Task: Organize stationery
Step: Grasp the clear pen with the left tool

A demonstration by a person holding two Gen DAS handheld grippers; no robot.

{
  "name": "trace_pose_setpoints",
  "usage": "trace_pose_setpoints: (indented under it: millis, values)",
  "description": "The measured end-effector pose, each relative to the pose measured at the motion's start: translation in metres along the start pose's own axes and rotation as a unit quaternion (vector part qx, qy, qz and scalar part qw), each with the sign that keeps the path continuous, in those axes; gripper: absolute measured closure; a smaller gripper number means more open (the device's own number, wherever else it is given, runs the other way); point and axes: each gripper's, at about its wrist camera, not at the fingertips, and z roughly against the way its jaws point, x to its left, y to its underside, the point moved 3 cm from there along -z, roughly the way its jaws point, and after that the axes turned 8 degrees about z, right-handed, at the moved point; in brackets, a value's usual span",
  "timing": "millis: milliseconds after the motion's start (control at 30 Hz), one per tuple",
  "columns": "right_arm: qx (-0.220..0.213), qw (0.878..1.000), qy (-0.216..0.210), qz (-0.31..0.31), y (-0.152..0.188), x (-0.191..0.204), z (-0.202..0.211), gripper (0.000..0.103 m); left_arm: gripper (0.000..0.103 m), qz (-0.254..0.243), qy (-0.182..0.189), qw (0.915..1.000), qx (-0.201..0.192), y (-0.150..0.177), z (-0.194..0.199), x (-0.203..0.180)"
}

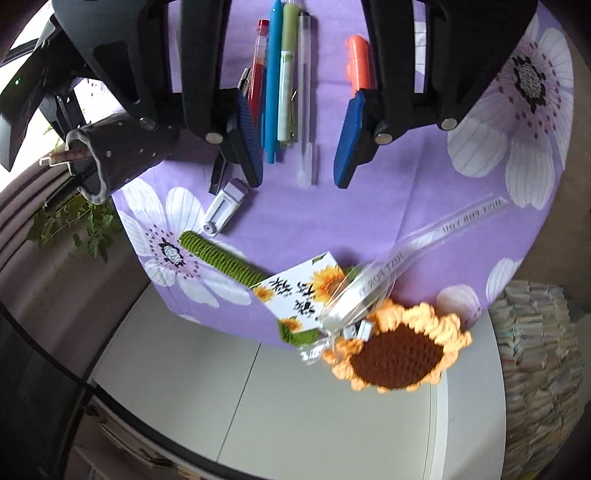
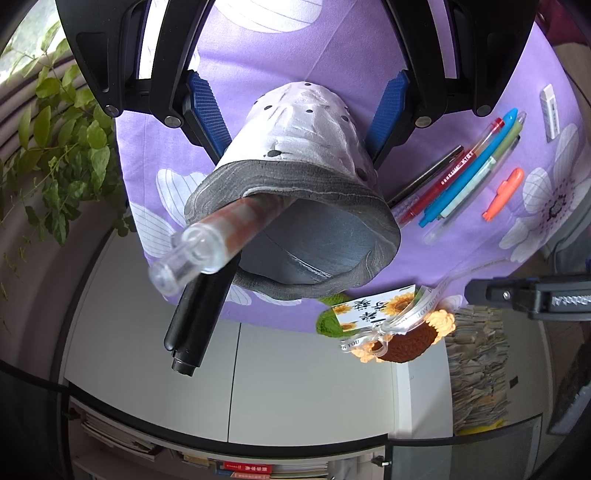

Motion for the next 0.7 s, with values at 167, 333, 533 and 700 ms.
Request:
trace_pose_setpoints:
  millis: [167, 333, 533, 700]
  values:
    - [0.0, 1.0, 0.0, 0.0, 0.0, 0.0, 0.0, 0.03, 0.067, 0.004, -0.016, 0.9996, 0.024, 0.001, -0.022, 0.003]
    - [0.002, 1.0, 0.0, 0.0, 0.0, 0.001, 0.0, 0.03, 0.068, -0.007, -0.021, 0.9988, 0.042, 0.0, -0.042, -0.001]
    - [0.002, 1.0, 0.0, 0.0, 0.0, 0.001, 0.0, 0.03, 0.086, -0.006, -0.033, 0.9975, 0.062, 0.0, -0.058, 0.0]
    - [0.002, 1.0, 0.0, 0.0, 0.0, 0.001, 0.0, 0.03, 0.088, -0.007, -0.037, 0.9977, 0.056, -0.005, -0.061, 0.0]
